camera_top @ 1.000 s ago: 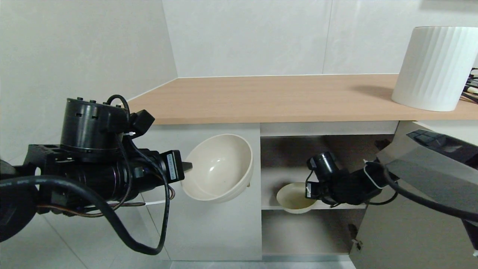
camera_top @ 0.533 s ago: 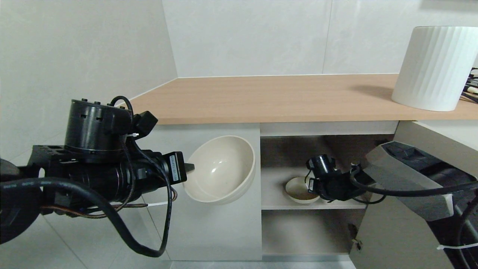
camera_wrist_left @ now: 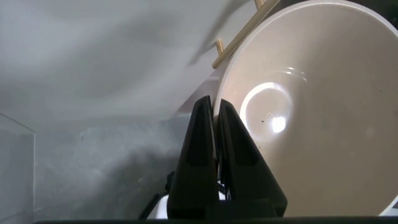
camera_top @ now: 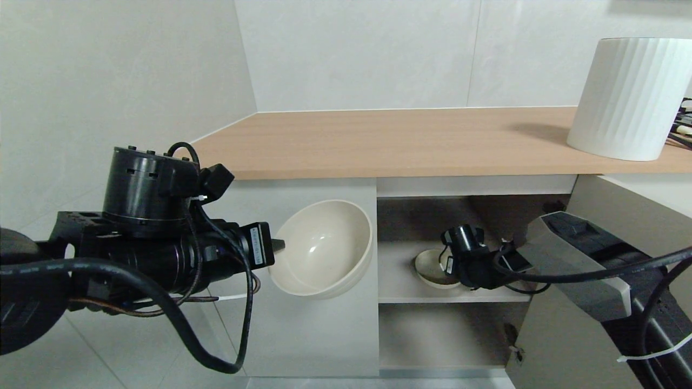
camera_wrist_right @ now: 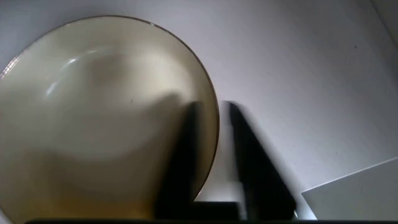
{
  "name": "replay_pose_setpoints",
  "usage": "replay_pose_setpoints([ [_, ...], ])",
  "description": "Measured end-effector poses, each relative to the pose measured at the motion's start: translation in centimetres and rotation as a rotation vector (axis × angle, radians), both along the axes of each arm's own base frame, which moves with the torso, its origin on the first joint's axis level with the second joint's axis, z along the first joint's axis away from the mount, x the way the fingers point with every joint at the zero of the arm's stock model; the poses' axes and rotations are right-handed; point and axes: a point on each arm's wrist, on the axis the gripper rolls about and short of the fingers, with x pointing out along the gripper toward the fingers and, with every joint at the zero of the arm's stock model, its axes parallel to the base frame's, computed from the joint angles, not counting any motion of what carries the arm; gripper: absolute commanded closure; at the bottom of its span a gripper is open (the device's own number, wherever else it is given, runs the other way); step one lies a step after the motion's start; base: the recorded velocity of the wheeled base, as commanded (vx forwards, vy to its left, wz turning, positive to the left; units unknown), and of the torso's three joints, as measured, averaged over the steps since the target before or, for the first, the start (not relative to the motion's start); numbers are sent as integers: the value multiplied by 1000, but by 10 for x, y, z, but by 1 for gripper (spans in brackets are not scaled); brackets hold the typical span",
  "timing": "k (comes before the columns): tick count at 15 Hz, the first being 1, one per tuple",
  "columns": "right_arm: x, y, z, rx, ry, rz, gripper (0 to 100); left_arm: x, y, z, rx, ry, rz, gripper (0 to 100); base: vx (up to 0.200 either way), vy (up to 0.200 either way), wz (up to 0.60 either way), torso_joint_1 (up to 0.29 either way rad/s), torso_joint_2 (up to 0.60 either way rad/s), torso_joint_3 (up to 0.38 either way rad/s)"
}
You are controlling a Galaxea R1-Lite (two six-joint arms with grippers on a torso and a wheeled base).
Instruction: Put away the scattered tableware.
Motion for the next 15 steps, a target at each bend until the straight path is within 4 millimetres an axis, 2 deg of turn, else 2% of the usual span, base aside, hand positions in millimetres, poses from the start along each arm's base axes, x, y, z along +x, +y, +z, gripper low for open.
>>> replay_pose_setpoints([
  [3, -7, -1, 5, 1, 12, 3, 0, 1, -1, -2, 5, 4, -4, 100, 0, 0, 0, 0, 0, 0],
  [6, -26, -1, 27, 35, 38, 55, 0, 3, -9, -9, 31, 20, -28, 100, 0, 0, 0, 0, 0, 0],
  [7, -36, 2, 40, 65, 43, 94, 0, 3, -13, -12, 43, 30, -42, 100, 0, 0, 0, 0, 0, 0],
  [9, -63, 7, 81, 144, 52, 203, 0, 5, -27, -26, 83, 68, -77, 100, 0, 0, 0, 0, 0, 0],
  [12, -121, 17, 148, 228, 100, 372, 0, 7, -47, -53, 204, 111, -104, 100, 0, 0, 0, 0, 0, 0],
  [15, -179, 35, 196, 284, 131, 551, 0, 6, -58, -74, 292, 145, -136, 100, 0, 0, 0, 0, 0, 0],
])
